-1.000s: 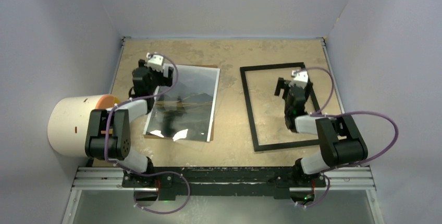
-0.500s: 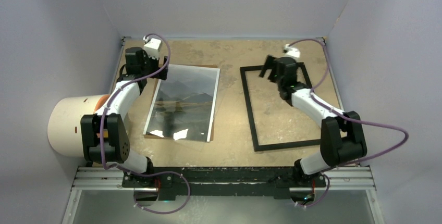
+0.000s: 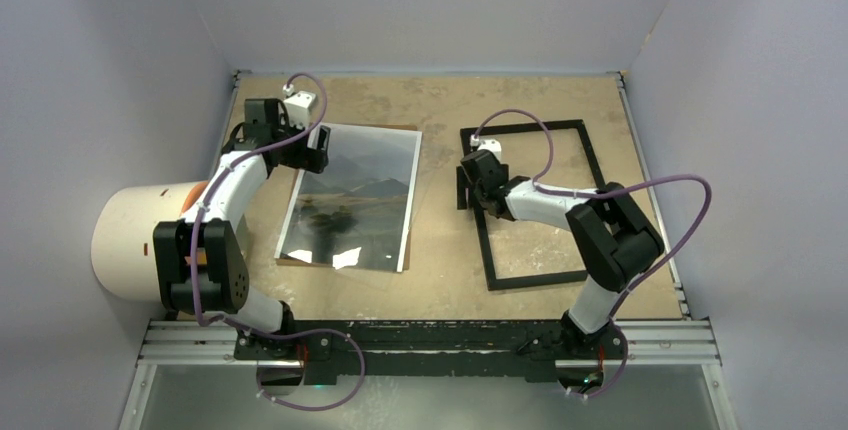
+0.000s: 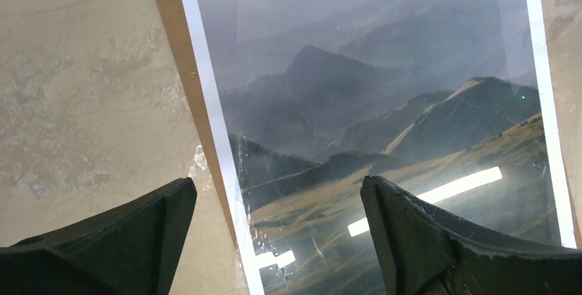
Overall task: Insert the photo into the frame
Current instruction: Turn over the photo frame at the center of the board.
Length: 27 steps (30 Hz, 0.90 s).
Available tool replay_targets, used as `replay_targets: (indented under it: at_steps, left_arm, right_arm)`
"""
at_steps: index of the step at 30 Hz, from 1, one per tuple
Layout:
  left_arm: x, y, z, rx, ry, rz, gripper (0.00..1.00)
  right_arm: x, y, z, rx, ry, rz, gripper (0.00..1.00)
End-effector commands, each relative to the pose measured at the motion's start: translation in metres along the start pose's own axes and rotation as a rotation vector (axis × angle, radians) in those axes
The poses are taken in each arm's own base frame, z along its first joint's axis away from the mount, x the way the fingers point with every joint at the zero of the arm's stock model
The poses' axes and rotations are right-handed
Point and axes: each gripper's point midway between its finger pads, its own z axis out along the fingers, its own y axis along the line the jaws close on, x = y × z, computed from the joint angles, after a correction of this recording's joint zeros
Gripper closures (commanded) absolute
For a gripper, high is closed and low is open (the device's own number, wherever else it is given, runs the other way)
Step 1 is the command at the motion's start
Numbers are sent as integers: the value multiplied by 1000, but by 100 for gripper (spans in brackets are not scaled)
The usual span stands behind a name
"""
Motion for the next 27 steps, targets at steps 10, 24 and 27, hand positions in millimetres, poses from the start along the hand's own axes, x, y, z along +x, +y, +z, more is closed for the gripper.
replay_targets:
  at_steps: [10,24,27]
  left_arm:
    - [-20,-43,-21,106,-31,70,0]
    - [-3,-80,-20,239,-7,41,0]
    - [-8,-82,-23,251,-4,36,0]
  right_arm:
    - [19,3,12,117,46,4,91]
    - [-111,110,-72,-123,-86,172,100]
    - [-150,137,-112,-272,-128,270,100]
